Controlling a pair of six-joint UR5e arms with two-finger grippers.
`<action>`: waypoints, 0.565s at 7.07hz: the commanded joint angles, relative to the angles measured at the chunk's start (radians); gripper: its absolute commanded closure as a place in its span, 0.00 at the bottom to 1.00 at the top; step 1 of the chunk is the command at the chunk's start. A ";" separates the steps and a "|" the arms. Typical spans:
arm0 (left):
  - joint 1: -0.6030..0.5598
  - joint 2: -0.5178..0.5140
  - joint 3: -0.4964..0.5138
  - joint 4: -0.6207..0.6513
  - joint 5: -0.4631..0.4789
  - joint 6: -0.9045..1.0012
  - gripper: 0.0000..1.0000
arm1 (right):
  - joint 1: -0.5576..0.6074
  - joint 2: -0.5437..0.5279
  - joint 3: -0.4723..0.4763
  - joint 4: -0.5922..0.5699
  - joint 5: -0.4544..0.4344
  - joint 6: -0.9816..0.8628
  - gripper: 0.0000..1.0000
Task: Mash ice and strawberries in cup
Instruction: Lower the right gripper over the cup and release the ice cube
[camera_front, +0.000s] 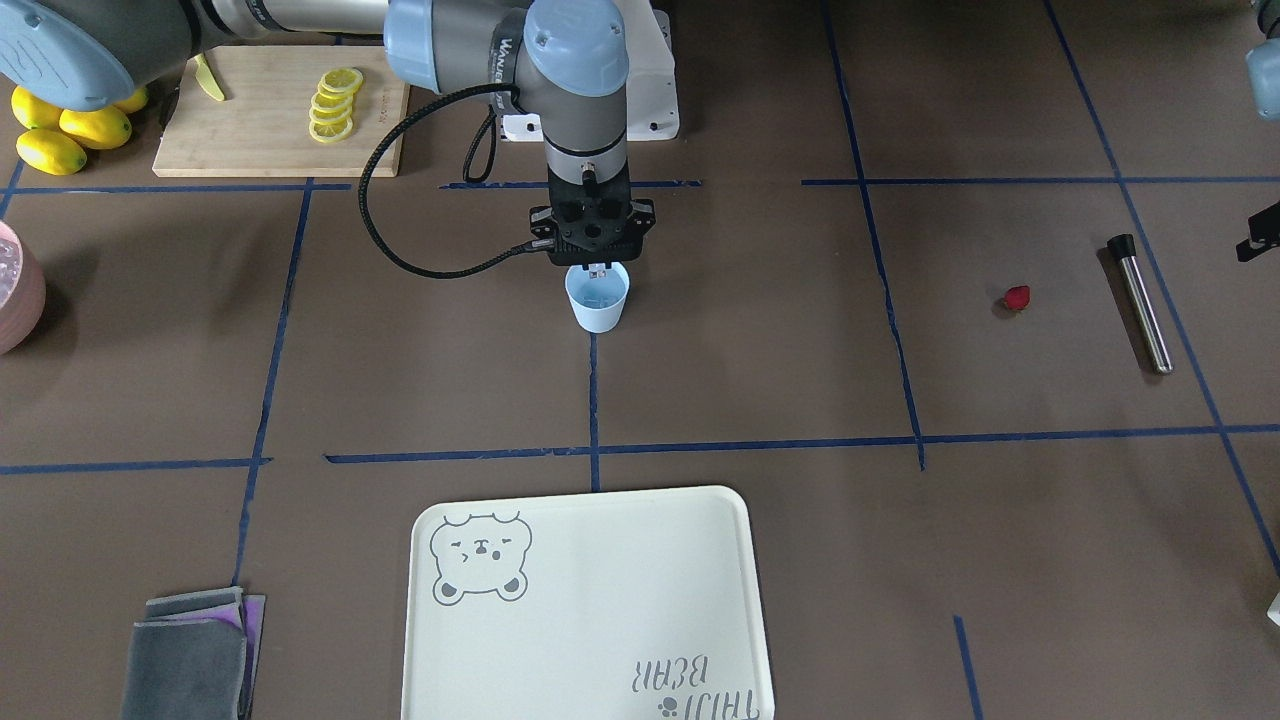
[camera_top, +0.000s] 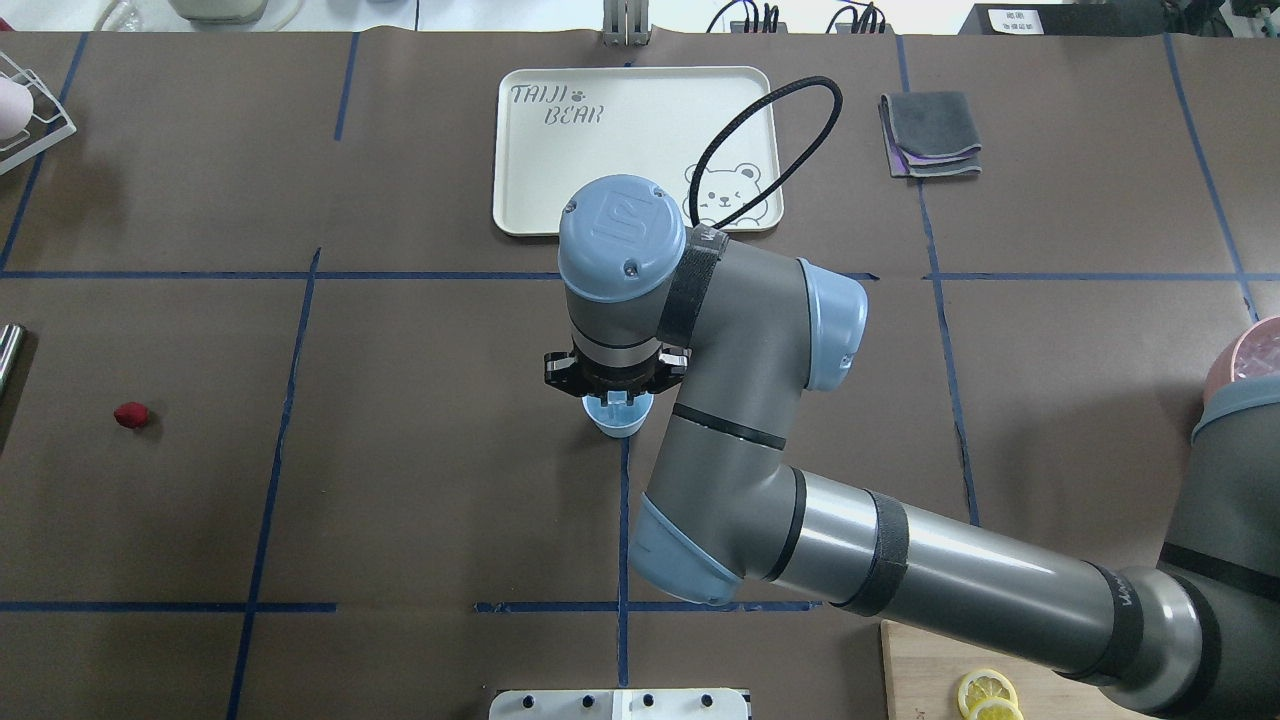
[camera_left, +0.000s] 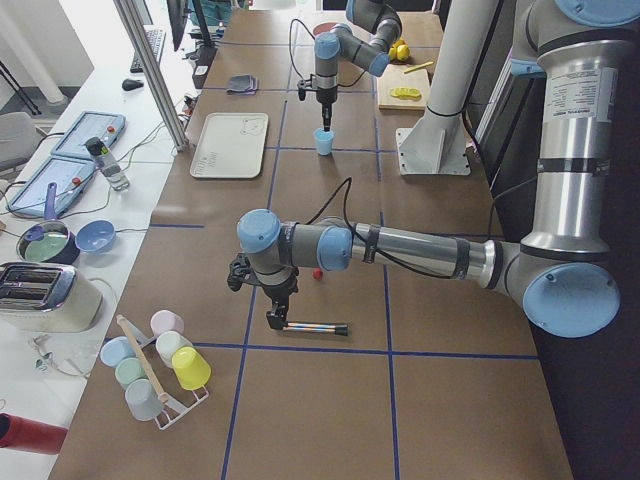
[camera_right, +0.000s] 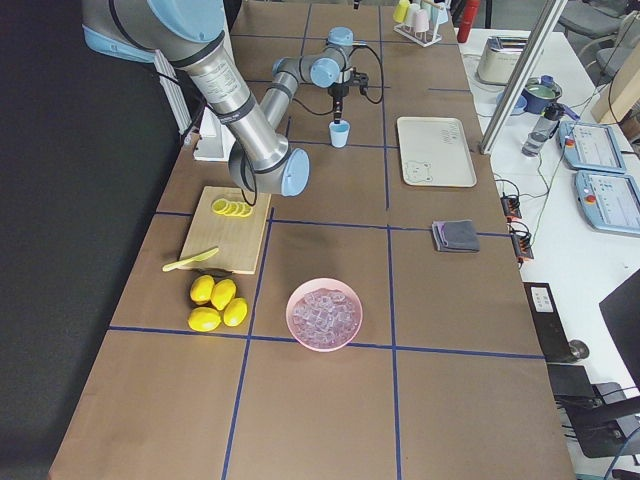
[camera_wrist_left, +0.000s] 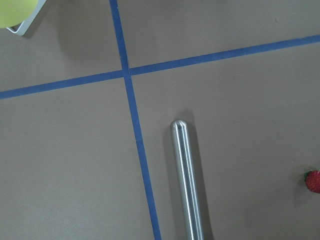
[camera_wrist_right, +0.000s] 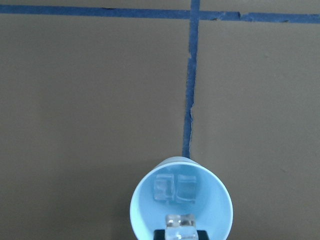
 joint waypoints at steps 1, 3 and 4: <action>0.000 0.000 0.001 0.000 0.000 0.001 0.00 | 0.000 0.000 -0.004 0.008 -0.005 -0.004 0.87; -0.001 0.000 0.001 0.000 0.000 0.000 0.00 | 0.000 0.000 -0.004 0.008 -0.005 -0.005 0.72; 0.000 -0.001 0.001 0.000 0.000 0.000 0.00 | 0.000 0.000 -0.002 0.008 -0.005 -0.001 0.56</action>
